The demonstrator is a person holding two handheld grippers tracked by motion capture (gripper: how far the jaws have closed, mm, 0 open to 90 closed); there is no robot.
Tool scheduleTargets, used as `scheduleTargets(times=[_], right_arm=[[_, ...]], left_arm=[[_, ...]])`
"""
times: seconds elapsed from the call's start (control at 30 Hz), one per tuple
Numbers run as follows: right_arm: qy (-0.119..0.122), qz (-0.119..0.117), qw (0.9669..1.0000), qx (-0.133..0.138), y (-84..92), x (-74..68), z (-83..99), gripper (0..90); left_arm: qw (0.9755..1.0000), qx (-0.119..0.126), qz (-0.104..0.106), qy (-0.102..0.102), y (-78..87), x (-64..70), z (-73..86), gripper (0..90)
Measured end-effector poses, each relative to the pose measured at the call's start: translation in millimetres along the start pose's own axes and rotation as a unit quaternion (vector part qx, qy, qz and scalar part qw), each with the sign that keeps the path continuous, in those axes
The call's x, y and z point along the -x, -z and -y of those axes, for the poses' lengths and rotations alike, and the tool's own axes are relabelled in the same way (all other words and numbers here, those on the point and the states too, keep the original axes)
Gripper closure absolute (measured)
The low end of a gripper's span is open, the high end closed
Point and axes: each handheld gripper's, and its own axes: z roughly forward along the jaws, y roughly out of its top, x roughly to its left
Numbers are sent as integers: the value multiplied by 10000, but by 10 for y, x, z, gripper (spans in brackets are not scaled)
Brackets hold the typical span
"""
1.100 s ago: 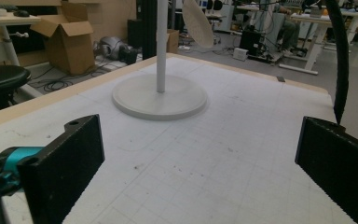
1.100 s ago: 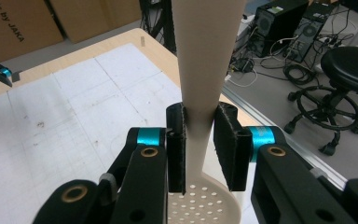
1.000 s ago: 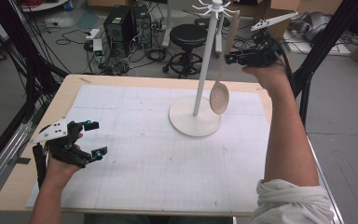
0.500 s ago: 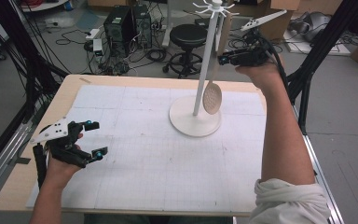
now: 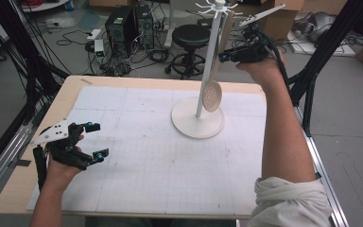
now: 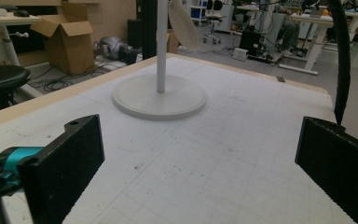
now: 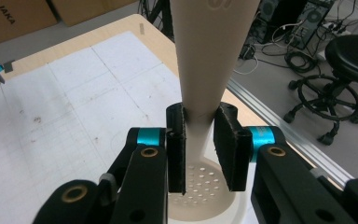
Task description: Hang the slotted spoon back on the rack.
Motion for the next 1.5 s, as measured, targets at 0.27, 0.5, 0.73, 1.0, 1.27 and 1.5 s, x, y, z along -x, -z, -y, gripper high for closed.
scheduleTargets(times=[0.27,0.5,0.73,1.0,1.27,1.5], right_arm=[[-188,75,9998,23,-49,28,52,719],[-192,195,9991,329,72,0,118,541],[-139,167,9984,529,177,-61,217,487],[-32,81,9956,931,289,-189,494,428],[41,-16,9888,1494,390,-380,948,371],[-11,-61,9852,1715,355,-567,1376,357]], left_arm=[[10000,2,-14,-6,9,-3,-2,17],[10000,-15,4,5,-9,1,2,17],[10000,0,-3,-7,-3,7,-2,17],[10000,-13,12,-1,-12,8,2,17],[10000,-10,-1,9,-3,8,1,17],[10000,12,59,20,-29,15,8,17]])
